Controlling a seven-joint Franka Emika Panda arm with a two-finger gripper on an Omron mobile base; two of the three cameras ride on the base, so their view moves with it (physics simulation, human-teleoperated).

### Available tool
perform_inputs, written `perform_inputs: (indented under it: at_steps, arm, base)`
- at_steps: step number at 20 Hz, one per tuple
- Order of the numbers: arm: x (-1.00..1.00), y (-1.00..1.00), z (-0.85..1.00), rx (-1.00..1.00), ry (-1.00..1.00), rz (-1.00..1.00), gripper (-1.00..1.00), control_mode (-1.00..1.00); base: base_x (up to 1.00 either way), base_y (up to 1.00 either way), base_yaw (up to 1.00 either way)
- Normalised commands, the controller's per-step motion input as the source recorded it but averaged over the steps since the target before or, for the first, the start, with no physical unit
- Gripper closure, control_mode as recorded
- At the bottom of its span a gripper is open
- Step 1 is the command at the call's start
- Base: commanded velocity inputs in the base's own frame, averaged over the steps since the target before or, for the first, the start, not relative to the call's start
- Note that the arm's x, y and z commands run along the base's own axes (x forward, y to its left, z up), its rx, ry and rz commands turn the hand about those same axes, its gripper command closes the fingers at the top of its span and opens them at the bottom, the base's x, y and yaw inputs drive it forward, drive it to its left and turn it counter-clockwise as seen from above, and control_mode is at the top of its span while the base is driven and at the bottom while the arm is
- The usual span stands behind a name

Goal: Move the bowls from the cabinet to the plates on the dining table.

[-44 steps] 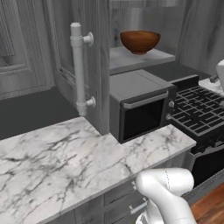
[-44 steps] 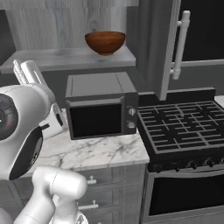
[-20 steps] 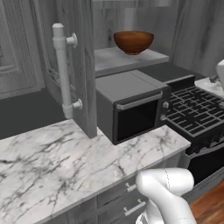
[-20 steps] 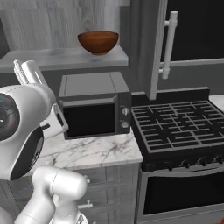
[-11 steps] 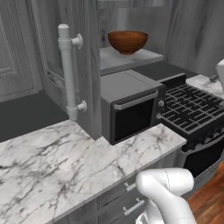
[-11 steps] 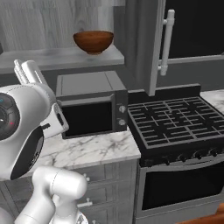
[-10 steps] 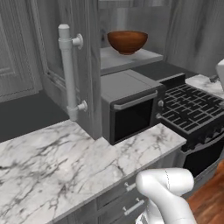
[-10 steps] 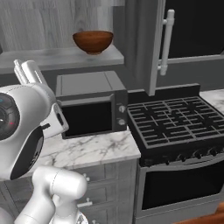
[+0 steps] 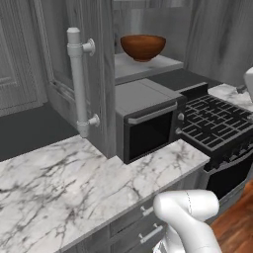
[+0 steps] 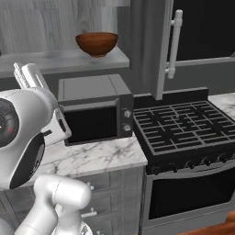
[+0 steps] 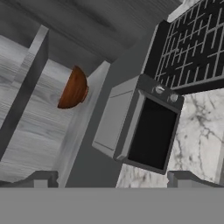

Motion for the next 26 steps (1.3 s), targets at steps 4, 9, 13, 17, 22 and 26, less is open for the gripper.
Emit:
perform_inputs:
  at_steps: [4,9,13,17,22,26]
  arm:
    - [0.0,0.0,0.0,0.0,0.0,0.0,-1.0,1.0]
    - [0.54,0.13,-0.14,-0.01,0.01,0.04,-1.0,-1.0]
    - [0.33,0.23,0.03,-0.03,0.0,0.04,-1.0,-1.0]
    - [0.25,0.37,0.1,-0.05,-0.03,-0.03,-1.0,-1.0]
    - [0.21,0.3,0.04,-0.01,-0.06,-0.11,-1.0,-1.0]
    - [0.06,0.13,0.1,0.04,-0.06,-0.13,-1.0,-1.0]
  base:
    - [0.59,0.12,0.02]
    - [0.0,0.0,0.0]
    - [0.0,0.0,0.0]
    - [0.0,0.0,0.0]
    - [0.0,0.0,0.0]
    - [0.0,0.0,0.0]
